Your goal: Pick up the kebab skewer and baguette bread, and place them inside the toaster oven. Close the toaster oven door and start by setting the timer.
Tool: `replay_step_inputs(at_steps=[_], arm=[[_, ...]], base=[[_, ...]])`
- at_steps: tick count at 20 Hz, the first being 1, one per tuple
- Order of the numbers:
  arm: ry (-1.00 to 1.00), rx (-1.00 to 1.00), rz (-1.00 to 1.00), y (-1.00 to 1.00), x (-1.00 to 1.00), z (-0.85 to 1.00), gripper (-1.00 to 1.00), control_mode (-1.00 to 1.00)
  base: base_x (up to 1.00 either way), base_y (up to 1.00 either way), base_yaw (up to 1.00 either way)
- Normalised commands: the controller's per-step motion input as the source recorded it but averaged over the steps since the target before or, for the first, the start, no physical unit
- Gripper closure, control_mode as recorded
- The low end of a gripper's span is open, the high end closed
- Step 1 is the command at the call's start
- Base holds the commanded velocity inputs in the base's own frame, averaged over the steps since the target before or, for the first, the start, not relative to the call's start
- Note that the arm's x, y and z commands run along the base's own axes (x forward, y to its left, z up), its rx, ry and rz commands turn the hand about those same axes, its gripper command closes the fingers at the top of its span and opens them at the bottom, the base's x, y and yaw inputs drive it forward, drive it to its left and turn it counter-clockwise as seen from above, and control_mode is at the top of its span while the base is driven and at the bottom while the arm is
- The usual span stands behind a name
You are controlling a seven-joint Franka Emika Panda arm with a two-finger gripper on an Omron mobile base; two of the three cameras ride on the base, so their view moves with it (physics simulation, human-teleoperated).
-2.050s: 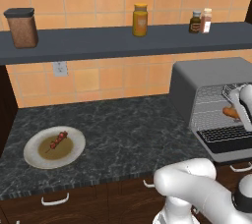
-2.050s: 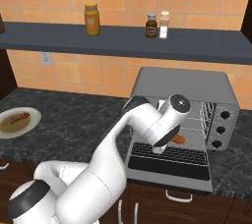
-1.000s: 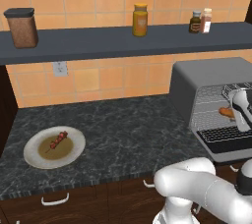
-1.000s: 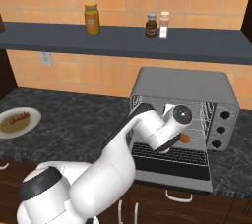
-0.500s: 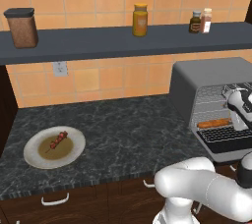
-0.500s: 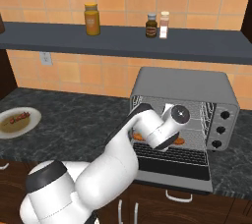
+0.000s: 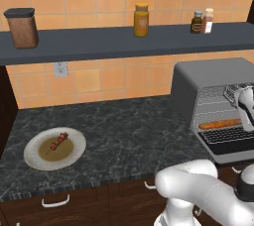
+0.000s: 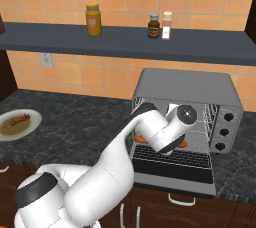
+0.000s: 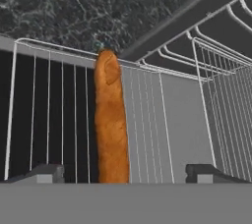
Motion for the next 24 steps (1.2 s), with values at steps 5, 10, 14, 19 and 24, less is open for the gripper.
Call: replay_step_inputs(at_steps=[5, 10, 14, 19, 24], arm=[[0.09, 0.03, -0.05, 0.81, -0.94, 0.41, -1.0, -1.0], [0.2, 0.0, -0.11, 1.0, -0.7, 0.02, -1.0, -1.0], [0.11, 0.0, -0.19, 1.0, -0.62, 0.0, -1.0, -1.0], [0.16, 0.0, -0.33, 1.0, -0.17, 0.0, -1.0, -1.0], [0.05, 0.03, -0.4, 1.0, -0.04, 0.0, -1.0, -1.0]], base=[[0.0, 0.0, 0.0], [0.0, 0.0, 0.0], [0.0, 0.0, 0.0], [0.0, 0.0, 0.0], [0.0, 0.0, 0.0]])
